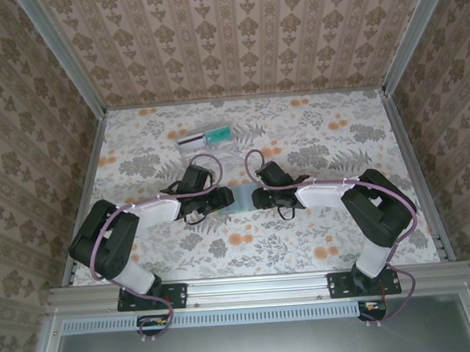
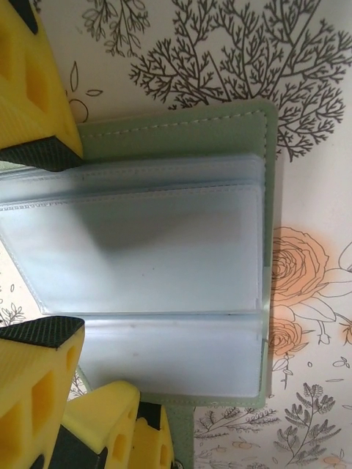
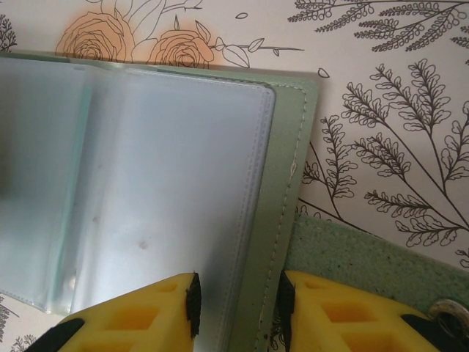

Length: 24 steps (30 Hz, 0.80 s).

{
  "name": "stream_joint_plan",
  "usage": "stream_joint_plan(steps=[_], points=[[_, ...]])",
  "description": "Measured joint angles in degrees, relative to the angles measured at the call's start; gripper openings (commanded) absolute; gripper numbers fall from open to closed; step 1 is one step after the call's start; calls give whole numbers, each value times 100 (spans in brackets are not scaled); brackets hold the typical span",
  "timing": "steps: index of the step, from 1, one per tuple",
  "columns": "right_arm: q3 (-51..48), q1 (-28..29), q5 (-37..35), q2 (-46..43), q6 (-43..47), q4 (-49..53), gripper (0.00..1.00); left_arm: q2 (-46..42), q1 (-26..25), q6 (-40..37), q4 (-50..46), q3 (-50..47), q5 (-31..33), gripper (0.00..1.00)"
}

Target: Take the credit cards out of the card holder

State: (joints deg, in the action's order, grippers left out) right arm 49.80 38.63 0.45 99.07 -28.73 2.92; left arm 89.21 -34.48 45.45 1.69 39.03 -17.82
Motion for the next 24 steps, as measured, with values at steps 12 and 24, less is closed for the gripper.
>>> stream_joint_plan(steps=[12,24], points=[[2,-2,7,2,-2,-2,37,44,-199,0,160,92,-262,62],[9,-2,9,4,-2,2,37,46,-225,-9,232,127,-339,77]])
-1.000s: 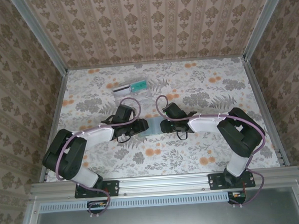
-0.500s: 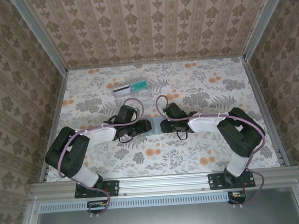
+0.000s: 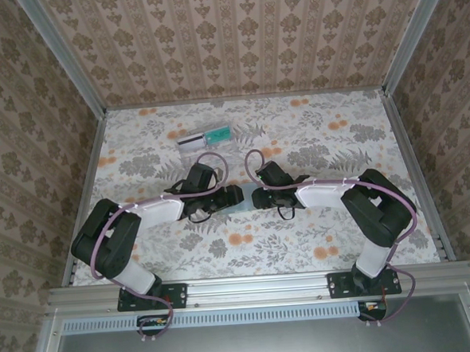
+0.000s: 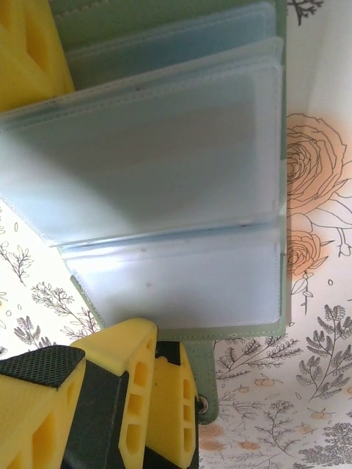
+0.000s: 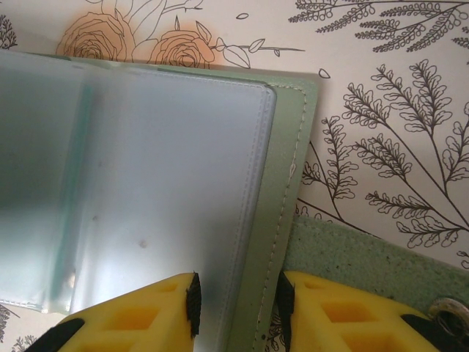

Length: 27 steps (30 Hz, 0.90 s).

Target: Take the credit cards out of the card holder

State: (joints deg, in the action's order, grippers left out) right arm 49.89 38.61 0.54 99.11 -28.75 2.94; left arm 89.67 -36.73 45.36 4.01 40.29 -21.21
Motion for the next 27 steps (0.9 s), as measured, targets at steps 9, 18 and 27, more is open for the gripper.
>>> stream_joint_plan(steps=[9,18,27], points=[[0,0,0,0,0,0,37,-278,0,-420,-986,391,640,76],[0,0,-2,0,0,2,37,-46,0,-511,-975,522,581,72],[0,0,0,0,0,2,37,214,0,-503,-907,520,474,72]])
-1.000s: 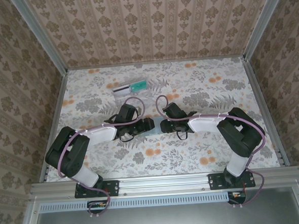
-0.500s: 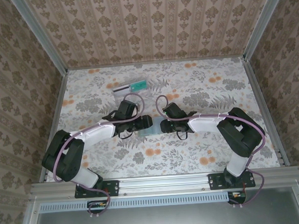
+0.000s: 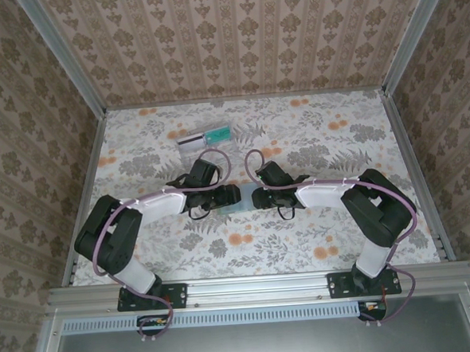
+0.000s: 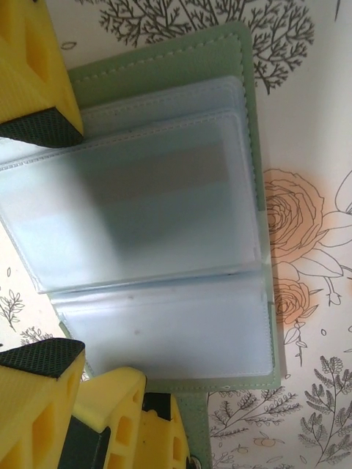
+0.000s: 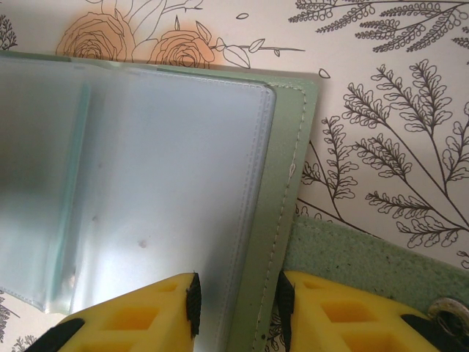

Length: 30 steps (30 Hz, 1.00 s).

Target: Take the credit cards out of the card holder

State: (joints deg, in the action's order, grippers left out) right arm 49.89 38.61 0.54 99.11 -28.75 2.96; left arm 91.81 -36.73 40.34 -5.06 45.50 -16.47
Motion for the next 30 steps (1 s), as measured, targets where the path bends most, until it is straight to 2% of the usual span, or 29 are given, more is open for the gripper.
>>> stream_joint_plan(steps=[15,30], points=[[0,0,-4,0,-2,4,37,107,-15,306,866,-214,-457,80],[0,0,-2,0,-15,4,37,199,-70,494,1325,-258,-881,82]])
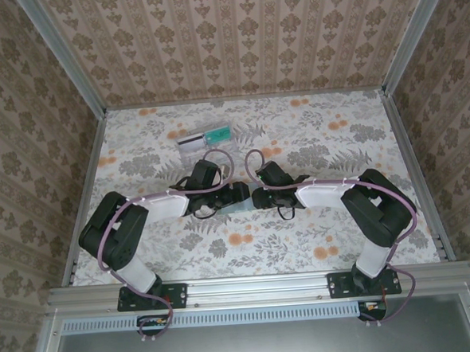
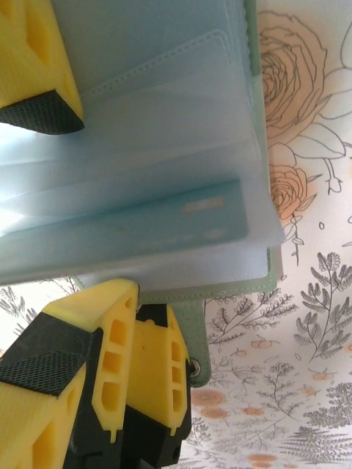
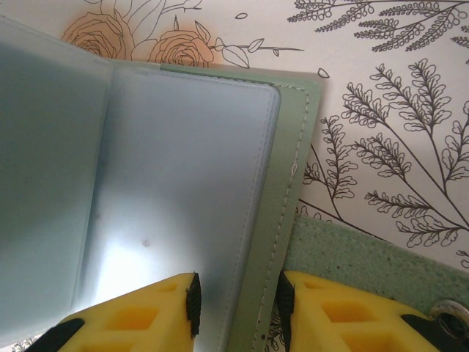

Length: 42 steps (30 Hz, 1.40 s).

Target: Take the credit cards out of the card holder

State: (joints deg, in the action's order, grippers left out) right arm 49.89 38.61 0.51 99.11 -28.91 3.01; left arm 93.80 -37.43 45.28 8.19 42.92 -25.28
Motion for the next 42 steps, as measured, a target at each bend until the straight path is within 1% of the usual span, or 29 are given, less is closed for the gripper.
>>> stream_joint_plan(steps=[7,14,18,23,25,26,28,30,31,33,35,38,41,42], points=[[0,-24,0,0,-15,0,37,-11,-31,20,199,-13,-162,82],[-195,-210,-131,-192,-179,-11,39,-13,-116,15,210,-13,-208,80],[-417,-393,-337,-496,-256,-15,39,-125,-79,-37,-72,-13,-85,78],[-531,-472,-339,-754,-240,-96,36,-741,192,-293,-708,-13,186,78],[-531,-470,-243,-754,-234,-173,34,-1008,284,-385,-894,4,278,74],[-529,-459,-173,-754,-227,-219,32,-1086,304,-431,-953,28,289,70],[-525,-442,-57,-743,-195,-302,28,-1113,293,-446,-957,87,282,54],[-483,-387,37,-708,-153,-306,19,-1062,256,-435,-916,107,256,41],[-437,-345,85,-664,-125,-304,17,-1001,227,-396,-872,118,236,35],[-289,-264,157,-542,-103,-280,16,-798,170,-332,-791,166,197,28],[-133,-214,177,-420,-85,-278,14,-529,96,-219,-713,221,184,26],[-9,-181,212,-319,-63,-269,13,-162,-7,-9,-570,236,168,25],[61,-181,251,-197,-39,-249,9,98,-85,175,-485,240,173,25],[92,-181,260,-138,-15,-240,8,146,-101,229,-483,243,175,25]])
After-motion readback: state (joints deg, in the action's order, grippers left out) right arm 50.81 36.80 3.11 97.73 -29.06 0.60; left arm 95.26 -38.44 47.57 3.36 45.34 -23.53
